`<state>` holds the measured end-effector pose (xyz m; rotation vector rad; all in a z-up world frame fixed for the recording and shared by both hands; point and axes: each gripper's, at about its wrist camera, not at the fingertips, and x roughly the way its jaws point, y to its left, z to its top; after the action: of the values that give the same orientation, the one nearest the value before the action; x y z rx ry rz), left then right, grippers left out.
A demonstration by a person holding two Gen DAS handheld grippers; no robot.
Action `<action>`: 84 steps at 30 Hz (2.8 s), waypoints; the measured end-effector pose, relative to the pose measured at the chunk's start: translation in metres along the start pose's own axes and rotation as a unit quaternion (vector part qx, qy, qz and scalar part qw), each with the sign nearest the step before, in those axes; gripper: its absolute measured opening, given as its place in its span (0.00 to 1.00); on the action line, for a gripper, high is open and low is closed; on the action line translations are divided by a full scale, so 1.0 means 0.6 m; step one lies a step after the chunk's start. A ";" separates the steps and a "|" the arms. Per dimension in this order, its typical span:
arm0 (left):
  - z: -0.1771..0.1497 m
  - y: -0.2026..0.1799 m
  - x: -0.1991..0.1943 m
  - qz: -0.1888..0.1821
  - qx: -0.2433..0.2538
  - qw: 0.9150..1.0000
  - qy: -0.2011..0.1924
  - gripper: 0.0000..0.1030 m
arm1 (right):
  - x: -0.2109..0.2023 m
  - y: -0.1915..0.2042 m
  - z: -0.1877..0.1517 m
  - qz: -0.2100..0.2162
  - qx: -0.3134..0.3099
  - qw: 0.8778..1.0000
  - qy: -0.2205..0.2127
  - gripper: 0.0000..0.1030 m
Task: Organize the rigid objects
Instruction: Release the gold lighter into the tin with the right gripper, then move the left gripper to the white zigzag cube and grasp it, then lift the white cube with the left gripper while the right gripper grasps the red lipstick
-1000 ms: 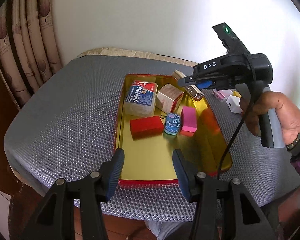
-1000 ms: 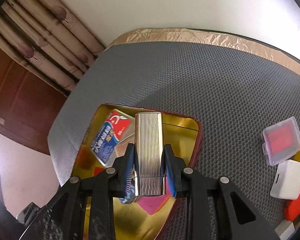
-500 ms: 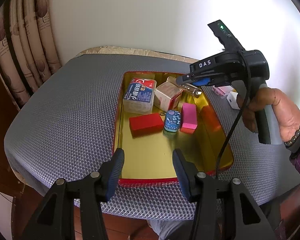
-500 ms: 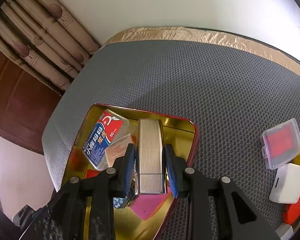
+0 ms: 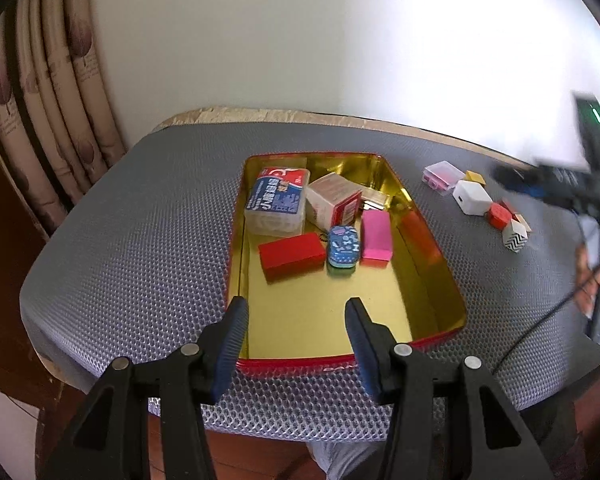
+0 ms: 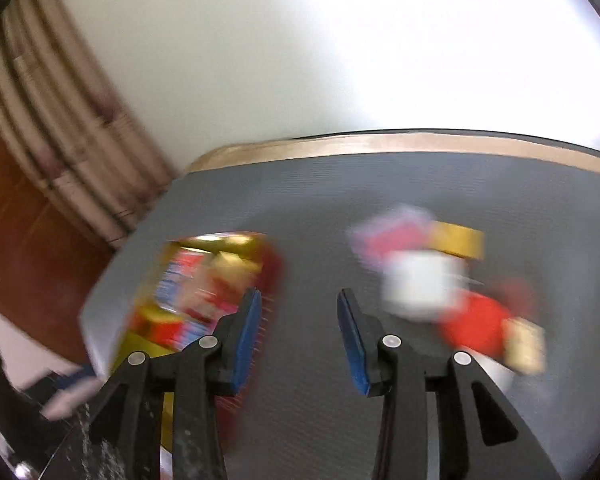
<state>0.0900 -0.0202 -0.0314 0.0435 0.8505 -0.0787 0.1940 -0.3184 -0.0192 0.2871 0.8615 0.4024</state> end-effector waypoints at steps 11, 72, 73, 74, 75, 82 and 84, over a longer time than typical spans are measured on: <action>-0.002 -0.119 -0.001 -0.127 0.072 0.988 0.045 0.50 | -0.106 -0.285 -0.115 -0.268 0.050 0.962 0.013 0.48; 0.019 -0.309 0.094 -0.234 0.078 0.963 0.113 0.29 | -0.101 -0.243 -0.071 -0.096 0.029 0.995 -0.018 0.67; 0.019 -0.309 0.087 -0.232 0.077 0.963 0.109 0.29 | -0.087 -0.224 -0.062 -0.088 0.011 0.996 -0.011 0.66; 0.019 -0.300 0.075 -0.233 0.075 0.964 0.103 0.29 | -0.074 -0.210 -0.054 -0.083 -0.003 0.997 -0.002 0.65; 0.020 -0.294 0.066 -0.232 0.074 0.965 0.099 0.29 | -0.063 -0.199 -0.048 -0.082 -0.014 0.997 0.004 0.61; 0.030 -0.250 0.026 -0.226 0.057 0.969 0.076 0.29 | -0.003 -0.172 -0.020 -0.116 -0.063 0.990 0.050 0.45; 0.031 -0.241 0.019 -0.228 0.054 0.969 0.076 0.29 | 0.005 -0.172 -0.016 -0.113 -0.065 0.990 0.057 0.42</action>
<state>0.0985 -0.1662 -0.0288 -0.0455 0.9974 -0.5614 0.2114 -0.4077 -0.0686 0.0440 0.9640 0.2643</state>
